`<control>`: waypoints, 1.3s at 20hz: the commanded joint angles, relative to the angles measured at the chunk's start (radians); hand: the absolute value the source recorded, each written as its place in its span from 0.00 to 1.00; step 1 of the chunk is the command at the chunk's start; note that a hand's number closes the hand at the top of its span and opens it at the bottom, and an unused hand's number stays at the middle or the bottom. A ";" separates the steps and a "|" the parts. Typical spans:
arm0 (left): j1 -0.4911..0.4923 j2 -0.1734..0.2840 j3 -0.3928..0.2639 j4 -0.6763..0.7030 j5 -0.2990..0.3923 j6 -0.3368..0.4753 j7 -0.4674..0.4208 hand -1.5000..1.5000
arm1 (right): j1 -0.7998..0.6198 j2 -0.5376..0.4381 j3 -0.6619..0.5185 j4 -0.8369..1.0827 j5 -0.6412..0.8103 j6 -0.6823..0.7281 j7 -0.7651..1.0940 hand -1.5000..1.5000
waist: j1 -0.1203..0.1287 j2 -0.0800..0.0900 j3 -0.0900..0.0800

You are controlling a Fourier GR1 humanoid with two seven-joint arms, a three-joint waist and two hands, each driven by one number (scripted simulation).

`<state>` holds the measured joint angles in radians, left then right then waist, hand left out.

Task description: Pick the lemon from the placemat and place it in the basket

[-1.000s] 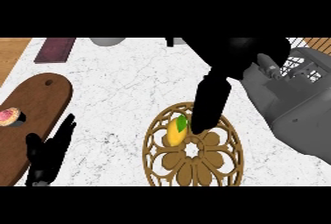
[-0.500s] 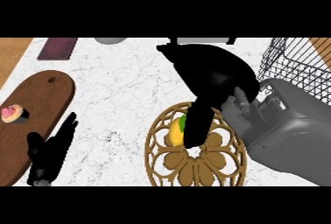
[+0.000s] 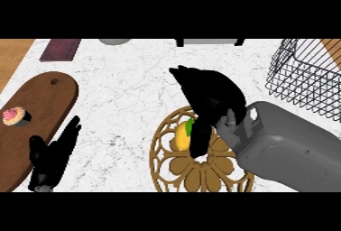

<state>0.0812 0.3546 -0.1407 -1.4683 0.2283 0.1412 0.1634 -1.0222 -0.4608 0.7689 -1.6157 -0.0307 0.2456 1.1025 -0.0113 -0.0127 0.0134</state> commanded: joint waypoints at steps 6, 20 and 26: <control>0.012 -0.006 0.013 0.096 0.006 -0.008 0.073 0.50 | 0.148 0.030 0.064 -0.048 0.133 -0.075 0.074 0.00 | -0.005 0.011 -0.014; 0.069 -0.007 -0.002 0.038 -0.004 -0.053 0.080 0.50 | 0.209 0.125 0.070 0.064 0.287 -0.097 0.015 0.00 | 0.019 0.012 -0.014; 0.053 -0.068 -0.028 0.073 -0.052 -0.003 0.056 0.50 | 0.240 0.154 0.080 0.115 0.305 -0.053 -0.007 0.00 | 0.014 0.014 -0.014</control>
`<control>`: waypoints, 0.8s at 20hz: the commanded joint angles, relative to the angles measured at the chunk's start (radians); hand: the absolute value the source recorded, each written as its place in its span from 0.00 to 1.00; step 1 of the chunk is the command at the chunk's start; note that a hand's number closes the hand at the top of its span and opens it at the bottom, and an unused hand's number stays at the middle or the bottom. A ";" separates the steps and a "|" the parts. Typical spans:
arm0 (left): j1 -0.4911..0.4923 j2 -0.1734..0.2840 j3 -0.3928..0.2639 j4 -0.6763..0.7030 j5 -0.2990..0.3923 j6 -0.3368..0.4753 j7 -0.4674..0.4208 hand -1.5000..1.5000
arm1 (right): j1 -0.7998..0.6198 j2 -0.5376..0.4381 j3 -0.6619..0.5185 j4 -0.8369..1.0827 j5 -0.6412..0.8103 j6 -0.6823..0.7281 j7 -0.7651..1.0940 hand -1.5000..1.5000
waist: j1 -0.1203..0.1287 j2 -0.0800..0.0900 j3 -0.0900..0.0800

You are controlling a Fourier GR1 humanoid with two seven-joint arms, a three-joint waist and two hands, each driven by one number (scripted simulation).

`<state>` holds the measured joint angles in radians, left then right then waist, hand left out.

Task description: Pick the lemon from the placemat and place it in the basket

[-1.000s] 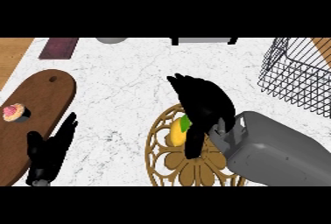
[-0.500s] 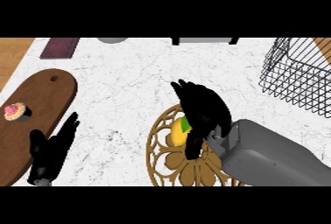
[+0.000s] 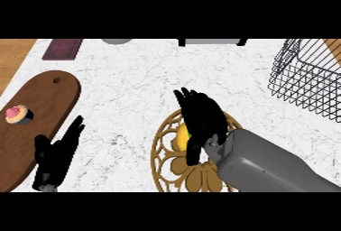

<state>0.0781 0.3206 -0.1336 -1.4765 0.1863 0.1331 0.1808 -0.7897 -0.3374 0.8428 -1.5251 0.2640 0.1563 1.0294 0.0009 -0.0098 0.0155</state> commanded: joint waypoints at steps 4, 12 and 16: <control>0.062 -0.013 -0.014 0.079 0.004 -0.017 0.056 0.50 | 0.032 0.027 0.011 0.104 0.003 0.062 0.043 0.00 | 0.007 0.013 -0.016; 0.069 -0.017 -0.005 0.036 0.001 -0.015 0.087 0.50 | 0.050 0.096 0.014 0.102 0.066 0.046 0.060 0.00 | 0.005 0.009 -0.016; 0.025 -0.039 -0.005 0.081 -0.023 -0.001 0.078 0.50 | 0.076 0.086 0.003 0.104 0.096 0.043 0.015 0.00 | -0.005 0.010 -0.016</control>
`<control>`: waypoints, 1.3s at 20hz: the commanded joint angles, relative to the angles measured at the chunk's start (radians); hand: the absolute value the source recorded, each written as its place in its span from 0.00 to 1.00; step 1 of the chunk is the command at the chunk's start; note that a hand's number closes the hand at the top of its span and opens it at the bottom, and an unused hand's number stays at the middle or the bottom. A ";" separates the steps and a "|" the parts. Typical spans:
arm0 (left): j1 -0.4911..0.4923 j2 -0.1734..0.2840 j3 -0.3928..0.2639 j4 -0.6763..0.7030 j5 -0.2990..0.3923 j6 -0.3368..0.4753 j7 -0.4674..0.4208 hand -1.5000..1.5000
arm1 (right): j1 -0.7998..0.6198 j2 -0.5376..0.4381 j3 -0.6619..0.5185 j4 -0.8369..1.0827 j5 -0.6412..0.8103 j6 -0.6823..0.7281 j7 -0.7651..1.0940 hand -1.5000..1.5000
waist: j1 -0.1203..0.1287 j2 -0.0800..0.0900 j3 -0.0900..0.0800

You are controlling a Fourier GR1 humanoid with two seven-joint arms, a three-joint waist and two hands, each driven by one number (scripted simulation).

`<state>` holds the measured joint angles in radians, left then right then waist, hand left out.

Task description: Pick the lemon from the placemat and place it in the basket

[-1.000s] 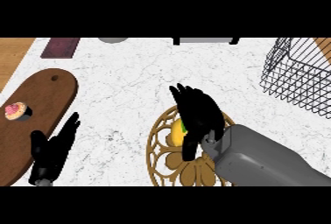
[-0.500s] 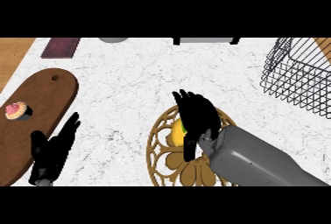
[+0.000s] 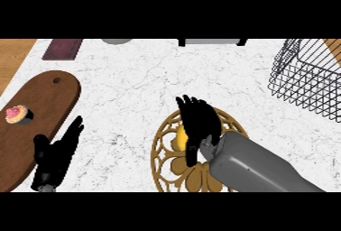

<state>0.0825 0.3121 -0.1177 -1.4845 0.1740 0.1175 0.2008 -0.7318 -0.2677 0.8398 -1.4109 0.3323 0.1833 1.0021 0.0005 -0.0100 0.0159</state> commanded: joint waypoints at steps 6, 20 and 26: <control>0.057 -0.005 -0.008 0.040 -0.006 -0.018 0.063 0.50 | 0.040 0.017 -0.018 0.104 0.070 0.003 -0.074 1.00 | 0.011 0.013 -0.016; 0.049 -0.047 -0.024 0.049 -0.048 0.008 0.070 0.50 | 0.025 0.084 -0.086 0.255 0.219 -0.085 0.033 1.00 | 0.004 0.015 -0.016; 0.015 0.014 0.051 0.092 0.009 -0.067 0.062 0.50 | -0.052 0.111 -0.170 0.387 0.301 -0.155 0.117 1.00 | 0.010 0.016 -0.017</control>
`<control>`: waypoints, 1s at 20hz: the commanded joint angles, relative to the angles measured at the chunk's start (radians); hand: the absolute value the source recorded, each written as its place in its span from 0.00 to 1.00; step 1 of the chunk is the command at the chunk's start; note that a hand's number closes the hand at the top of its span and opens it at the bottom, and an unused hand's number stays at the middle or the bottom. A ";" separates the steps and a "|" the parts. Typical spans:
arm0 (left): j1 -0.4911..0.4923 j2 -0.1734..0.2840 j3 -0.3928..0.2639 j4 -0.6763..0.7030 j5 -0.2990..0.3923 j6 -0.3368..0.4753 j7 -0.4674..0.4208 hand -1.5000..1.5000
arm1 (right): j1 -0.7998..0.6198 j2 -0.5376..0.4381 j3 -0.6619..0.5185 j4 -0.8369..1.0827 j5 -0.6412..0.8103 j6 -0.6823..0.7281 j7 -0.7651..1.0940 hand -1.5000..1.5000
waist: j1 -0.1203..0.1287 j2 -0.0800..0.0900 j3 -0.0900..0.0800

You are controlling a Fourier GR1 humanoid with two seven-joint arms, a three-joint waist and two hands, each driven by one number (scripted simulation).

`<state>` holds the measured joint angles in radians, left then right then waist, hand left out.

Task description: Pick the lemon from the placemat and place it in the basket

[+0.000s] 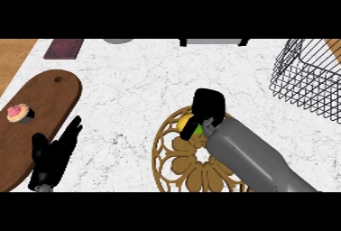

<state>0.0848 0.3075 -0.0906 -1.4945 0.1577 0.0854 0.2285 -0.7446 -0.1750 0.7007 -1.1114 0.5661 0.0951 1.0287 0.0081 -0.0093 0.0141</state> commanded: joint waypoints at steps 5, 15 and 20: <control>0.068 -0.006 0.006 0.085 0.015 -0.025 0.015 0.50 | -0.097 0.029 -0.152 0.023 0.123 -0.231 0.108 1.00 | -0.003 0.010 -0.014; 0.072 -0.047 -0.007 0.066 -0.010 0.020 0.020 0.50 | -0.239 -0.010 -0.395 -0.262 0.311 -0.498 0.153 1.00 | -0.040 -0.002 -0.016; 0.086 -0.034 0.004 0.046 -0.013 0.023 0.044 0.50 | -0.278 -0.103 -0.510 -0.331 0.348 -0.353 0.227 1.00 | -0.039 -0.003 -0.015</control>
<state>0.1301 0.2904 -0.0721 -1.5144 0.1477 0.0971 0.2131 -0.9778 -0.2340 0.2546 -1.3837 0.8659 -0.3120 1.0809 -0.0285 -0.0200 0.0138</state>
